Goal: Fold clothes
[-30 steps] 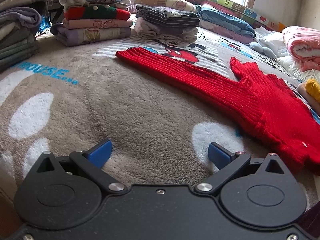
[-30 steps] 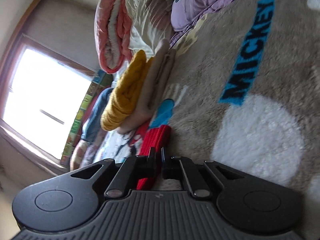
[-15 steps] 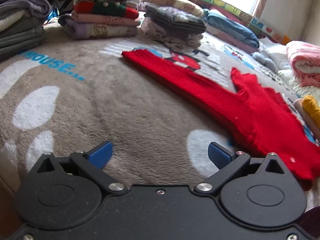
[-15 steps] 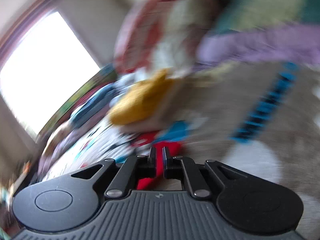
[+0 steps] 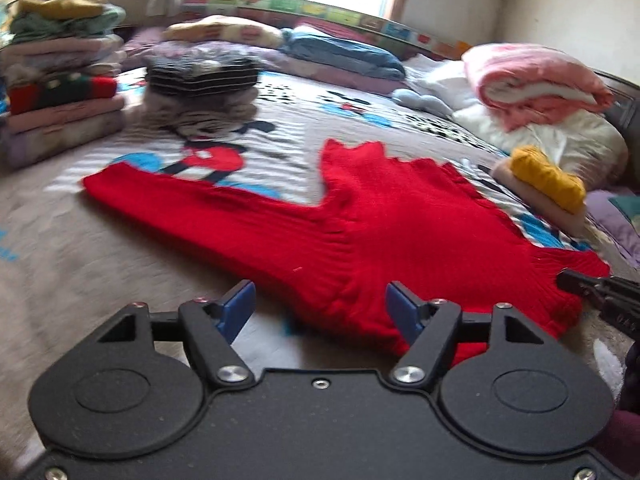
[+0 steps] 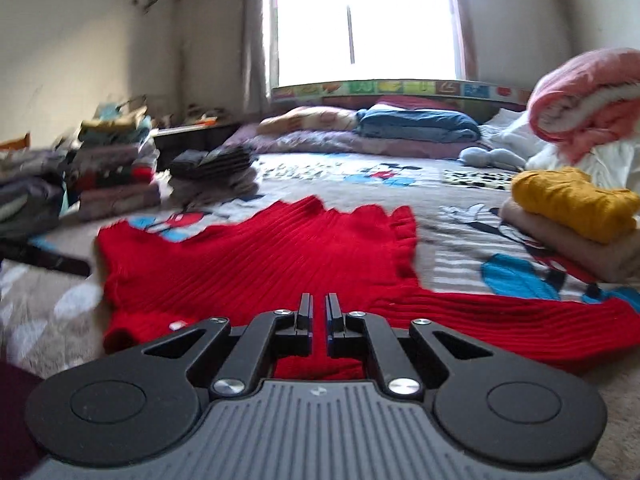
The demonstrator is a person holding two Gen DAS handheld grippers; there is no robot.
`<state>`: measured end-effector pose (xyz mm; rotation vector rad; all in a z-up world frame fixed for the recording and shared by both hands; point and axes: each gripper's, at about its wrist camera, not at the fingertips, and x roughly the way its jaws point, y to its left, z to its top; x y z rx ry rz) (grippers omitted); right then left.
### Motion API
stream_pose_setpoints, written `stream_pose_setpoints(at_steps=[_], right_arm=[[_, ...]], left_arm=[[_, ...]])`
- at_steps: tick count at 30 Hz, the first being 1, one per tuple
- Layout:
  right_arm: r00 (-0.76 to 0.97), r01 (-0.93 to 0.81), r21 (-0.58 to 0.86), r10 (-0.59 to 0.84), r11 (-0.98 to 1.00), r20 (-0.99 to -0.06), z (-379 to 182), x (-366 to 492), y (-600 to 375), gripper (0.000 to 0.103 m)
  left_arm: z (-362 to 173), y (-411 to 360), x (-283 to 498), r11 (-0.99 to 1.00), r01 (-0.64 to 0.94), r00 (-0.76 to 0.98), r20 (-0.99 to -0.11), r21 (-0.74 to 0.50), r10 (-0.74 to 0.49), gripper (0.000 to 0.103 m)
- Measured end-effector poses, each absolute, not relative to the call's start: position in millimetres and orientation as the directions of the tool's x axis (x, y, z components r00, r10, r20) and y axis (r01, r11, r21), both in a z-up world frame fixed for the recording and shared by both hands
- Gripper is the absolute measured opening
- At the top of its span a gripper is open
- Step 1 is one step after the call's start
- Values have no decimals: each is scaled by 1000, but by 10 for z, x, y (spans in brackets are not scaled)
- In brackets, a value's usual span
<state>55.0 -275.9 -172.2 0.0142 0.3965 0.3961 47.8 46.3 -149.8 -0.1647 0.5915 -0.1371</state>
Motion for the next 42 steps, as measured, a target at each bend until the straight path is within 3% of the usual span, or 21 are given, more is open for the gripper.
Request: stream_pose_setpoints(at_steps=[11,21,29,34,42], right_arm=[[817,-321,105,331,941,-472,-1970,561,-2903,6],[770,-277,217,351,936,-532,-1883,555,-3195,6],[777,-285,299,402,911,-484,-1595,860,-3284,16],[775,-294,324,423,899,-470,-1338,1441,-3240,30],[733,-228,409,432,884,-526,-1307,2386,-3192,51]], left_arm=[[-1801,245,760,974,206,787,-577,-88,-219,63],[-1582,517,814,960,235,745,-605,-155,-280,63],[-1296,672,1301,946,233,748,-580,-226,-322,63],[-1184,672,1806,929,230,734,-575,-290,-361,63],[-1204,688,2601,916,181,706,-600,-359,-375,58]])
